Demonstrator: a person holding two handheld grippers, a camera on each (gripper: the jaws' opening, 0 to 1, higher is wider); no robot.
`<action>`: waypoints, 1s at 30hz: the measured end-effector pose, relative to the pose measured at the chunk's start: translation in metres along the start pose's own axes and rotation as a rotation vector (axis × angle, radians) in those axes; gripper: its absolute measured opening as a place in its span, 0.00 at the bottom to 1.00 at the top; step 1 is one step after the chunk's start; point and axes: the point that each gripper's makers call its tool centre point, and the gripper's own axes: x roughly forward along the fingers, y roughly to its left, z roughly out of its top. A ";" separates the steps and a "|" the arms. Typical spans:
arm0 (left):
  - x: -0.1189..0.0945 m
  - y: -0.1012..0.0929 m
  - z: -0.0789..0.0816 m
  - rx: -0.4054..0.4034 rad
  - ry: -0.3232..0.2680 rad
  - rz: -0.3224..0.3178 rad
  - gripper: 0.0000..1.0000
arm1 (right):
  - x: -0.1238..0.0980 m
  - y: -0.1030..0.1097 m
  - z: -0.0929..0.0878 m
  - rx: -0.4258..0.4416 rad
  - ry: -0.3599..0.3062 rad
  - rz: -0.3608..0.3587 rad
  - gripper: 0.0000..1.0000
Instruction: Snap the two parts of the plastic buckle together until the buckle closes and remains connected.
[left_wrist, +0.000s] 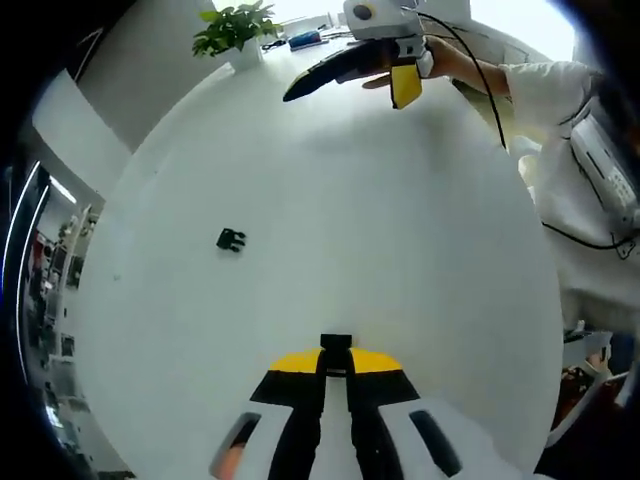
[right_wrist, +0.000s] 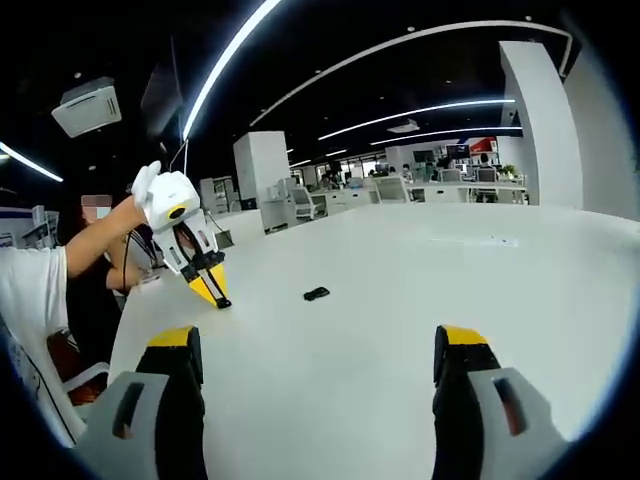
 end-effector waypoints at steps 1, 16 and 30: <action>0.001 0.000 0.002 0.004 0.001 -0.001 0.07 | 0.001 0.000 0.000 0.002 0.002 0.000 0.96; 0.010 0.010 0.034 0.026 -0.035 0.007 0.07 | 0.004 -0.002 -0.003 0.017 -0.002 0.010 0.96; 0.019 0.010 0.044 0.019 -0.046 0.004 0.07 | -0.002 0.001 -0.008 0.021 -0.001 0.017 0.96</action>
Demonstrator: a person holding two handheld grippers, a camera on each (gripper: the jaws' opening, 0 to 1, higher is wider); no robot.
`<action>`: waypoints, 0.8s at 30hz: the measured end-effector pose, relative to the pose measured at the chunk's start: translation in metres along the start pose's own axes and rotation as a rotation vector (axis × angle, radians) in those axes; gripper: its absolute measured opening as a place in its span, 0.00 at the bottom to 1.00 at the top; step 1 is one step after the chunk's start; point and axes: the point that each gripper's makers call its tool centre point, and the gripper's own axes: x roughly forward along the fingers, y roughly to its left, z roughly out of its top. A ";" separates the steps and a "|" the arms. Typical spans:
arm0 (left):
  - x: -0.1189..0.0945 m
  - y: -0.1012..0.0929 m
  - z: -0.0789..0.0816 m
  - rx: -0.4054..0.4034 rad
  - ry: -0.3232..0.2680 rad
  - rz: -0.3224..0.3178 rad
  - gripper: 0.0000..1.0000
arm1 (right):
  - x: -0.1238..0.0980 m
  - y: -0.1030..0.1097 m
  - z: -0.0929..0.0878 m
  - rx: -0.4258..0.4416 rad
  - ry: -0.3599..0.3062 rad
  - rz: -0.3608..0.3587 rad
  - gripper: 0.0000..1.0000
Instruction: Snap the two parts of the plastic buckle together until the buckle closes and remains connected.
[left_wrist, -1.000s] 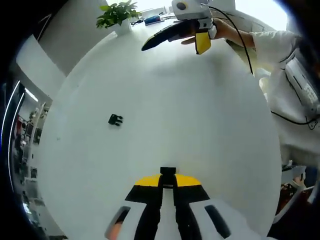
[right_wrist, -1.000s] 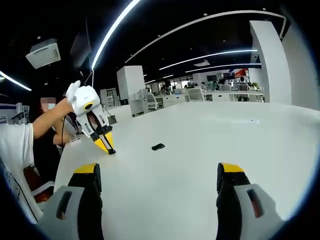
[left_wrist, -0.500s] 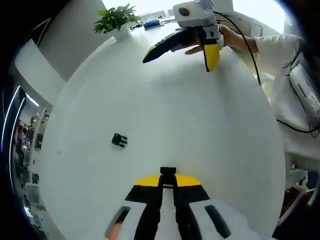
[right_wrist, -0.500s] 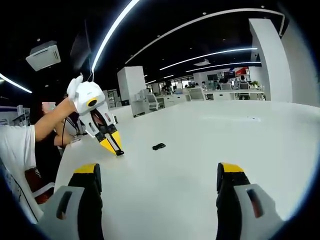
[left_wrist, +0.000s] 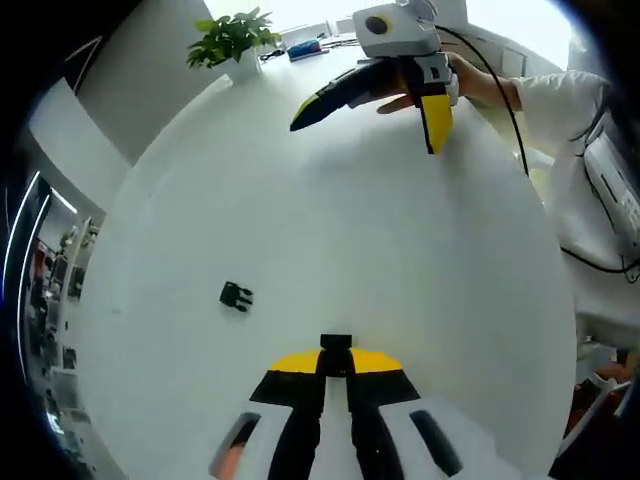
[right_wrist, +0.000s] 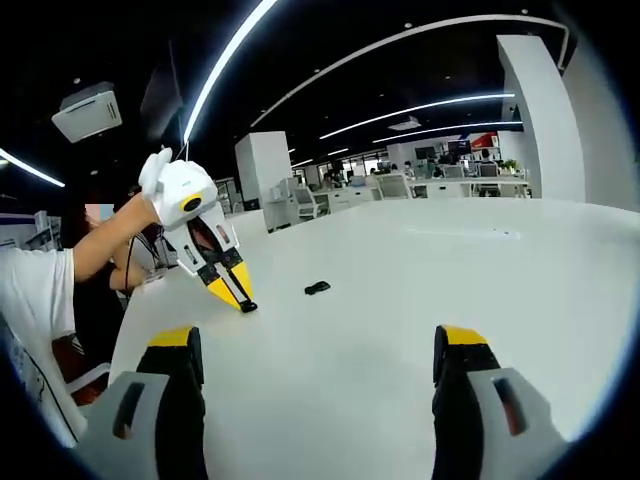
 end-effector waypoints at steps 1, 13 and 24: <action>0.001 0.000 0.000 -0.002 -0.001 0.000 0.07 | 0.000 0.000 0.000 0.001 0.000 0.002 0.96; 0.003 -0.001 0.001 0.006 -0.009 0.000 0.09 | 0.002 -0.001 -0.002 -0.001 0.007 0.008 0.96; -0.003 0.000 0.006 -0.028 -0.069 0.000 0.15 | 0.012 -0.003 -0.005 -0.004 0.028 0.021 0.96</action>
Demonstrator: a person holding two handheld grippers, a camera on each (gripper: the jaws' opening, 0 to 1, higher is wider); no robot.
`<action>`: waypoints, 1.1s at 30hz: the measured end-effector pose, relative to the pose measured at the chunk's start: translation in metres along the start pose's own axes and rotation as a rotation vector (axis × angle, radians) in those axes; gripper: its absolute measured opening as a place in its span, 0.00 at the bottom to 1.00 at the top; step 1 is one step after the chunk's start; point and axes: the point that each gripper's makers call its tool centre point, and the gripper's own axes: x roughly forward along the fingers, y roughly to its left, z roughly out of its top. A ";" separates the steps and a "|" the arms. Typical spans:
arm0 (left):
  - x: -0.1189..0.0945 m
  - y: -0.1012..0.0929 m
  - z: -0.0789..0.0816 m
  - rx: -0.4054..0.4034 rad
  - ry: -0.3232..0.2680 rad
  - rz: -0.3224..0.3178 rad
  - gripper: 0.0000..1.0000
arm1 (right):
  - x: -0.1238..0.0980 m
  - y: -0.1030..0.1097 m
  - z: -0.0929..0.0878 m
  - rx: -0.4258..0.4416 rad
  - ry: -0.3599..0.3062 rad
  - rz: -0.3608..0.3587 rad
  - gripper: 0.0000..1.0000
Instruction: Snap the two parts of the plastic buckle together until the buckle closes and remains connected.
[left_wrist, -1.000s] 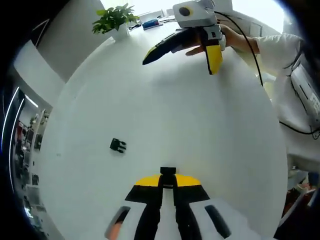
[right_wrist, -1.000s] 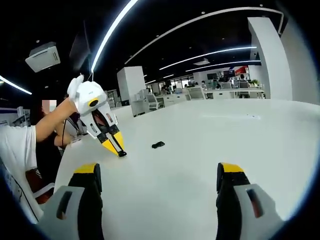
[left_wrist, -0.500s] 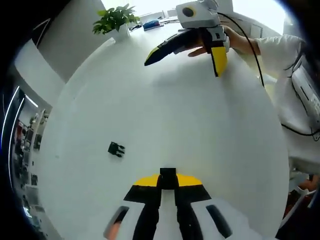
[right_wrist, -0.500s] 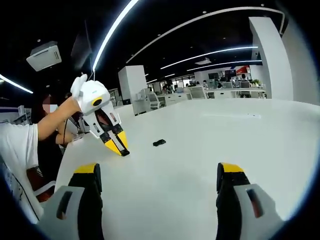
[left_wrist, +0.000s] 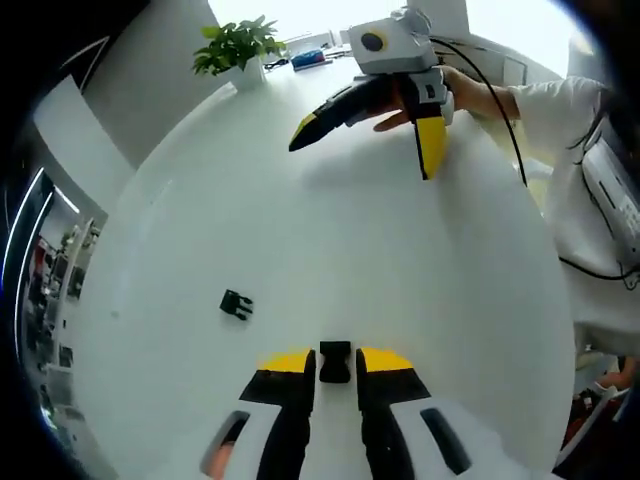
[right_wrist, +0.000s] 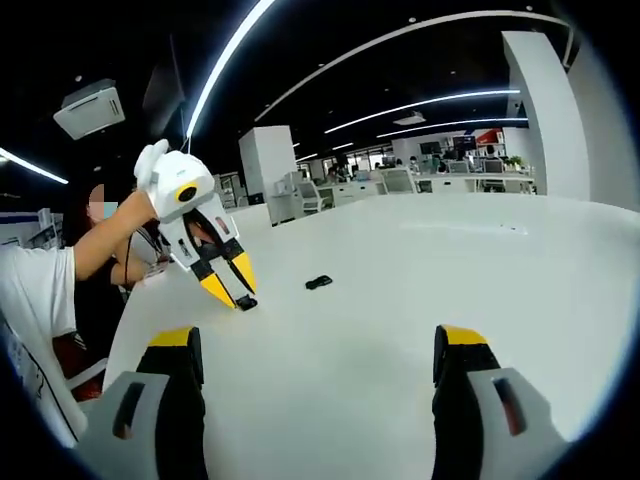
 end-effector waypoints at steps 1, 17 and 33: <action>0.000 0.000 0.000 -0.004 -0.006 0.000 0.15 | 0.001 0.000 0.000 0.000 0.003 0.001 0.96; -0.020 0.013 0.021 -0.178 -0.341 0.047 0.16 | 0.016 -0.004 0.000 -0.044 0.032 -0.013 0.96; -0.031 0.055 0.010 -0.438 -0.612 0.231 0.28 | 0.040 -0.017 0.003 -0.115 0.057 -0.050 0.95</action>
